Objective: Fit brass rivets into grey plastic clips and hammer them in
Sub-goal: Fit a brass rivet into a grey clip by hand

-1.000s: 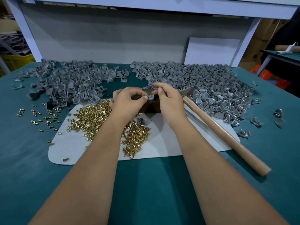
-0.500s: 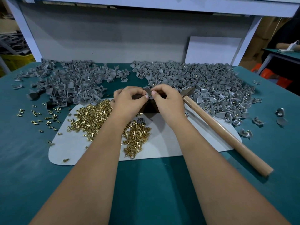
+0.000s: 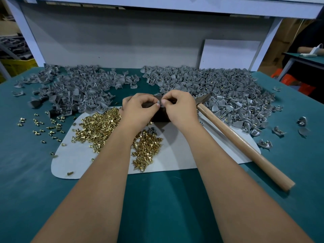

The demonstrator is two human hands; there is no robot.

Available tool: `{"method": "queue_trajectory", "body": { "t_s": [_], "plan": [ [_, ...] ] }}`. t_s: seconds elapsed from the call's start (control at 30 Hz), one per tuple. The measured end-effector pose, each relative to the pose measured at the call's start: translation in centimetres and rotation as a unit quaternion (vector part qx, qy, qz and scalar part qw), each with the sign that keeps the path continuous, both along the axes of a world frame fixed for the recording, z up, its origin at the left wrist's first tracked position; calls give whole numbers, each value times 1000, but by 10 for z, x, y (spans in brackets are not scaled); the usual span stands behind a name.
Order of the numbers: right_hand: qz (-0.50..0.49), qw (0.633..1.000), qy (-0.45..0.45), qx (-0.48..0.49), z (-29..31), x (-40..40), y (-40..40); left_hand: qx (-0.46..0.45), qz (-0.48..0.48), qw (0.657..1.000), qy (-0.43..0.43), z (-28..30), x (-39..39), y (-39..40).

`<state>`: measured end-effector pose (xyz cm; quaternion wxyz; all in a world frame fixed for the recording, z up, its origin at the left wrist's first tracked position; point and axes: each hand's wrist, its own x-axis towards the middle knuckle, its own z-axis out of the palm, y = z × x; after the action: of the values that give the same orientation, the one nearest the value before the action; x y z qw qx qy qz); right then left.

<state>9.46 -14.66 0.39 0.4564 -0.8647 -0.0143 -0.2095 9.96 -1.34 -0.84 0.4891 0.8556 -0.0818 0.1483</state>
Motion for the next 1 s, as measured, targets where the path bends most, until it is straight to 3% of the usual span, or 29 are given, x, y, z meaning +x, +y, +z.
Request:
{"method": "queue_trajectory", "body": {
  "t_s": [0.5, 0.8, 0.9, 1.0],
  "plan": [
    [-56, 995, -3, -87, 6, -4, 10, 2, 16, 1000, -12, -1, -1, -4],
    [-18, 999, -45, -6, -7, -14, 6, 7, 14, 1000, 2, -1, 0, 0],
    [-63, 994, -89, 22, -5, -22, 5, 6, 25, 1000, 10, 0, -1, -1],
    [-108, 986, -122, -11, 0, -28, -3, 3, 34, 999, 17, 0, -2, -1]
  ]
}}
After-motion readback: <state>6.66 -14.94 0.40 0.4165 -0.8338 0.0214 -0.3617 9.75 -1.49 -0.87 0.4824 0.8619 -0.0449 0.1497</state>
